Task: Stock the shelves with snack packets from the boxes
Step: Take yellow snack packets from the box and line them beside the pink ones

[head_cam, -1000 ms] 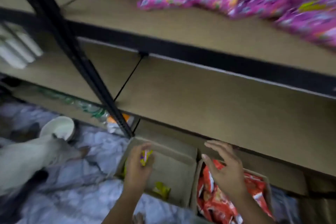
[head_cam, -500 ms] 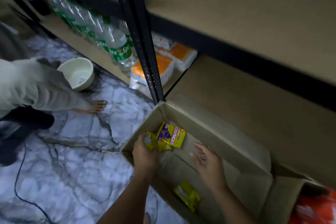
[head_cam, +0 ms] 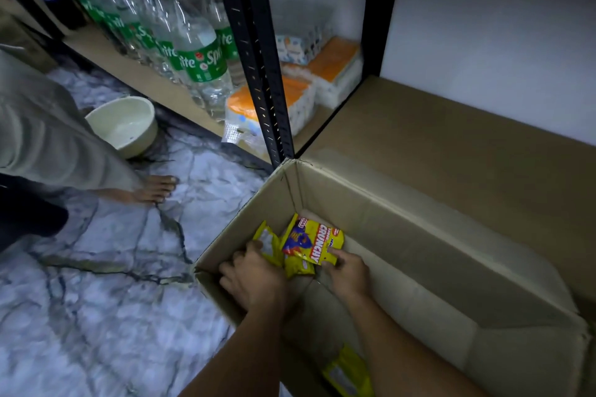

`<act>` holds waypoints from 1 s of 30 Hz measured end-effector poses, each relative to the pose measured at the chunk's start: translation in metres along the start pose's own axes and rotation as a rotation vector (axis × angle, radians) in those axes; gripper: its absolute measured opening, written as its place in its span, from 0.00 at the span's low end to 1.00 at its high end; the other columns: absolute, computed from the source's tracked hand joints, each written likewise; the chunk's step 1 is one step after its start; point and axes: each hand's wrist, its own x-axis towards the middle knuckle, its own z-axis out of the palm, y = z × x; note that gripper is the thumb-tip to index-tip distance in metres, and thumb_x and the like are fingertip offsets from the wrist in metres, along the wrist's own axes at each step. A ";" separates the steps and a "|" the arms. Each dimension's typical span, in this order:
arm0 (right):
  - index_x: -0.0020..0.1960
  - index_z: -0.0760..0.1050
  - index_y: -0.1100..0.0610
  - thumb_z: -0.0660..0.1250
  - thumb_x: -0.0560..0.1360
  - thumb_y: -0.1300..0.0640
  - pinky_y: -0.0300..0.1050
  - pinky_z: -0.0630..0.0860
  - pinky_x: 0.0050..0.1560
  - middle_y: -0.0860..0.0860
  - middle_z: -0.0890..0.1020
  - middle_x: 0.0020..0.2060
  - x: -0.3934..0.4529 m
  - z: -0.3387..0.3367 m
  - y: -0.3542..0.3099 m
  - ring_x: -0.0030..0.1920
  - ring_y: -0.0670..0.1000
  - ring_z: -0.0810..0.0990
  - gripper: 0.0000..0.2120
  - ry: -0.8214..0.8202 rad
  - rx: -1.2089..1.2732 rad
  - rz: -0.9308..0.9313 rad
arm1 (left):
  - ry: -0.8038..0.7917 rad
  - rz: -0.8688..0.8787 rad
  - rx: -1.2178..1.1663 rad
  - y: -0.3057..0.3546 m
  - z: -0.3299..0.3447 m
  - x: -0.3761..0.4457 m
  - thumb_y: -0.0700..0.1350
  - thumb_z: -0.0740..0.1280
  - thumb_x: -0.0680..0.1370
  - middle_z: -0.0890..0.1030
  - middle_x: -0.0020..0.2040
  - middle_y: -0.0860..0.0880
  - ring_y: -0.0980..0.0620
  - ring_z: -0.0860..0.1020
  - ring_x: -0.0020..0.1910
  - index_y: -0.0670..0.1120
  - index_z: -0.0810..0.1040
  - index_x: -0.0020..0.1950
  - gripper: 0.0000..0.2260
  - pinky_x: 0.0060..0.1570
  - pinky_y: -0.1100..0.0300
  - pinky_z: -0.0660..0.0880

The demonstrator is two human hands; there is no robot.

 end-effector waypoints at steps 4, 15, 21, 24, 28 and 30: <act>0.53 0.85 0.58 0.79 0.68 0.56 0.47 0.78 0.55 0.57 0.86 0.50 0.007 -0.009 -0.010 0.52 0.57 0.83 0.14 0.124 0.045 0.045 | -0.135 0.271 -0.330 0.001 -0.007 0.009 0.42 0.71 0.75 0.75 0.62 0.40 0.39 0.73 0.64 0.50 0.75 0.70 0.23 0.64 0.54 0.68; 0.52 0.84 0.56 0.67 0.70 0.71 0.41 0.78 0.54 0.56 0.85 0.53 -0.011 -0.047 0.018 0.52 0.55 0.83 0.17 0.238 0.067 0.156 | -0.272 0.518 -0.122 0.027 0.000 0.040 0.34 0.68 0.73 0.71 0.49 0.53 0.45 0.76 0.50 0.42 0.78 0.57 0.13 0.48 0.66 0.75; 0.56 0.84 0.53 0.79 0.63 0.70 0.23 0.68 0.29 0.50 0.80 0.50 -0.006 -0.048 0.032 0.46 0.49 0.78 0.24 0.093 0.158 0.184 | -0.389 0.634 -0.047 0.025 0.020 0.048 0.36 0.74 0.73 0.68 0.69 0.43 0.42 0.71 0.67 0.55 0.80 0.41 0.13 0.64 0.57 0.71; 0.54 0.85 0.51 0.77 0.66 0.71 0.26 0.72 0.32 0.51 0.81 0.52 -0.002 -0.044 0.034 0.46 0.48 0.78 0.22 0.078 0.164 0.204 | -0.468 0.699 -0.103 0.023 0.020 0.053 0.39 0.76 0.71 0.72 0.48 0.51 0.48 0.76 0.48 0.57 0.74 0.37 0.16 0.49 0.59 0.74; 0.49 0.86 0.49 0.74 0.68 0.70 0.29 0.75 0.35 0.50 0.85 0.49 -0.004 -0.042 0.037 0.41 0.44 0.79 0.18 0.123 0.189 0.186 | -0.480 0.698 -0.136 0.018 0.018 0.058 0.46 0.80 0.68 0.70 0.46 0.50 0.46 0.76 0.48 0.53 0.79 0.47 0.13 0.49 0.57 0.74; 0.46 0.86 0.47 0.72 0.71 0.69 0.33 0.79 0.38 0.51 0.85 0.49 -0.008 -0.042 0.034 0.40 0.44 0.81 0.17 0.140 0.222 0.181 | -0.534 0.663 -0.124 0.014 0.020 0.058 0.45 0.81 0.68 0.74 0.45 0.53 0.49 0.77 0.48 0.49 0.80 0.53 0.17 0.48 0.59 0.74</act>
